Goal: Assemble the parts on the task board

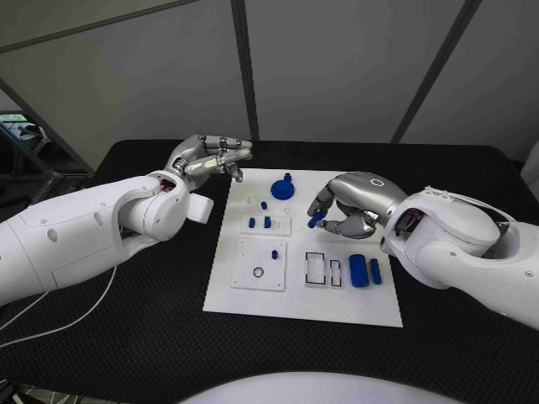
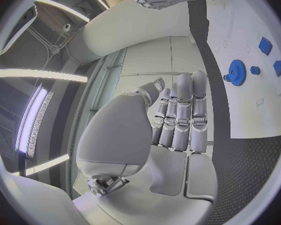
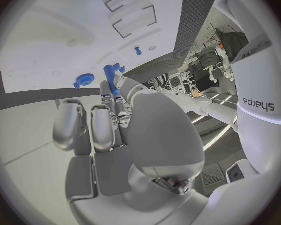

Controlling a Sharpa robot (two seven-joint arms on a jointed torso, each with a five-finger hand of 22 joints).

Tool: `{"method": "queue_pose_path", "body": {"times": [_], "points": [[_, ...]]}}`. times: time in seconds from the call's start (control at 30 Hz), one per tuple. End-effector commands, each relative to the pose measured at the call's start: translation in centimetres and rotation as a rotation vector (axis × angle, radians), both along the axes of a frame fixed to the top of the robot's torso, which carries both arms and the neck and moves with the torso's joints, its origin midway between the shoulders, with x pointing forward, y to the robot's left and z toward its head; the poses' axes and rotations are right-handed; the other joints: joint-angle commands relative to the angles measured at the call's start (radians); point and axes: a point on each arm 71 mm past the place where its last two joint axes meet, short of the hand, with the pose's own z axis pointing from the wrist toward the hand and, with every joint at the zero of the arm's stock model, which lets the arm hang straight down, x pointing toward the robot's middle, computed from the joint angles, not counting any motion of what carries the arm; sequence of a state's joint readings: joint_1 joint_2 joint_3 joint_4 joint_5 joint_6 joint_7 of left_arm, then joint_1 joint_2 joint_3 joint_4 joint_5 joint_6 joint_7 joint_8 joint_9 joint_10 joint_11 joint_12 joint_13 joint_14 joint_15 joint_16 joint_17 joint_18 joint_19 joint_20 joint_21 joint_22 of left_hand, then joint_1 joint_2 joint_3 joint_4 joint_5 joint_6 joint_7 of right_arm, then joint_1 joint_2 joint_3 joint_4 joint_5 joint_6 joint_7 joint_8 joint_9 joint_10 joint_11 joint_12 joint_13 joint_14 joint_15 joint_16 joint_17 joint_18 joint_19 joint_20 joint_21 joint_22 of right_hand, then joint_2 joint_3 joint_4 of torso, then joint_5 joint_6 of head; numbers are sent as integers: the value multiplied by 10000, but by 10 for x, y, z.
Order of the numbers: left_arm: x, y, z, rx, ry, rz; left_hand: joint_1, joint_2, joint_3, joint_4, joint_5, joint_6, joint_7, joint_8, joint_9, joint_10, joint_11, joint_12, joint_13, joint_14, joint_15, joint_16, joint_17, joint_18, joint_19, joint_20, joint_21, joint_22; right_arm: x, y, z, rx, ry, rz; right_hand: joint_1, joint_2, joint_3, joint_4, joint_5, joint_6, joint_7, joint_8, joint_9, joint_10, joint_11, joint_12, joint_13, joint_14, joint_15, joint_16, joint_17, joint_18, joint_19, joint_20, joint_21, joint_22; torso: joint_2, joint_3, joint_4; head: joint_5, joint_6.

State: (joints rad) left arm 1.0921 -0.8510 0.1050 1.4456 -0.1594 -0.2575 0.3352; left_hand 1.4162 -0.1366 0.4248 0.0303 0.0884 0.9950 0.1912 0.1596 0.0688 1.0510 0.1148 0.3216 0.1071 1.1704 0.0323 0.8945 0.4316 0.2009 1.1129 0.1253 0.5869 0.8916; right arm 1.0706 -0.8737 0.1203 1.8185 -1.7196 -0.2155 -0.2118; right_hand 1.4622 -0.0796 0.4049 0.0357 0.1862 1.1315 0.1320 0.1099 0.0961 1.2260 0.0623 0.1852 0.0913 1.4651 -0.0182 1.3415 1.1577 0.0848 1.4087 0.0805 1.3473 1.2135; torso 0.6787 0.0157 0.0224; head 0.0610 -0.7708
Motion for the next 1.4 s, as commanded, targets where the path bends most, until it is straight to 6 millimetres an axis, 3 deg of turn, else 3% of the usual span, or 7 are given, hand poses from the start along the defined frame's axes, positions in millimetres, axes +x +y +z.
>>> {"method": "queue_pose_path", "body": {"times": [0.03,0.23,0.53,0.77,0.93,1.17,1.4], "points": [[0,-3,1,-76,-16,-134,-32,71,-57,-4,-28,-62,-11,44,1,-67,3,41,14,-48,-14,-22,-13,-187,-42,12,-39,-15,-5,17,6,901,10,600,160,38,78,-14,44,12,39,-25,21,81,-28,-55,13,359,-40,54,4,-116,95,8,54,20,7,-10,18,122,-49],[1,-6,0,-108,-24,-188,-32,71,-57,-4,-28,-62,-11,44,1,-67,3,41,14,-48,-14,-22,-13,-187,-42,12,-39,-15,-17,51,-1,1271,375,1645,157,15,96,-37,62,7,45,-34,20,86,-23,-81,19,361,-38,60,12,-120,99,7,70,41,7,2,11,307,-118],[1,-11,1,-172,-45,-304,-23,74,-62,-11,-27,-66,-13,50,2,-74,2,52,17,-55,-14,-23,-17,-186,-42,13,-44,-18,-32,85,-31,1163,1234,2604,116,-21,106,-48,80,-18,63,-59,14,79,-8,-131,27,360,-28,58,1,-121,94,11,79,50,19,-29,3,414,-174],[1,-14,1,-194,-52,-342,-23,74,-62,-11,-27,-66,-13,50,2,-74,2,52,17,-55,-14,-23,-17,-186,-42,13,-44,-18,-35,94,-46,858,1568,2826,115,-24,114,-56,87,-26,65,-67,11,74,-5,-145,29,361,-26,62,7,-122,94,12,83,55,13,16,-5,566,-245],[2,-14,1,-199,-47,-356,-23,74,-62,-11,-27,-66,-13,50,2,-74,2,52,17,-55,-14,-23,-17,-186,-42,13,-44,-18,-33,96,-52,544,1572,2796,112,-27,118,-60,91,-30,67,-71,10,72,-3,-153,30,360,-25,60,3,-122,93,13,84,56,6,-8,7,593,-306],[2,-15,1,-205,-44,-370,-23,74,-62,-11,-27,-66,-13,50,2,-74,2,52,17,-55,-14,-23,-17,-186,-42,13,-44,-18,-30,95,-57,230,1323,2618,97,-33,116,-59,91,-31,71,-74,10,73,1,-163,33,362,-21,66,13,-125,96,15,92,69,7,10,12,609,-337],[2,-15,0,-204,-42,-369,-23,74,-62,-11,-27,-66,-13,50,2,-74,2,52,17,-55,-14,-23,-17,-186,-42,13,-44,-18,-29,93,-61,-302,1328,2550,72,-47,111,-59,80,-20,70,-72,13,87,1,-174,41,362,-18,68,14,-128,100,18,105,87,10,4,-9,606,-352]]}}
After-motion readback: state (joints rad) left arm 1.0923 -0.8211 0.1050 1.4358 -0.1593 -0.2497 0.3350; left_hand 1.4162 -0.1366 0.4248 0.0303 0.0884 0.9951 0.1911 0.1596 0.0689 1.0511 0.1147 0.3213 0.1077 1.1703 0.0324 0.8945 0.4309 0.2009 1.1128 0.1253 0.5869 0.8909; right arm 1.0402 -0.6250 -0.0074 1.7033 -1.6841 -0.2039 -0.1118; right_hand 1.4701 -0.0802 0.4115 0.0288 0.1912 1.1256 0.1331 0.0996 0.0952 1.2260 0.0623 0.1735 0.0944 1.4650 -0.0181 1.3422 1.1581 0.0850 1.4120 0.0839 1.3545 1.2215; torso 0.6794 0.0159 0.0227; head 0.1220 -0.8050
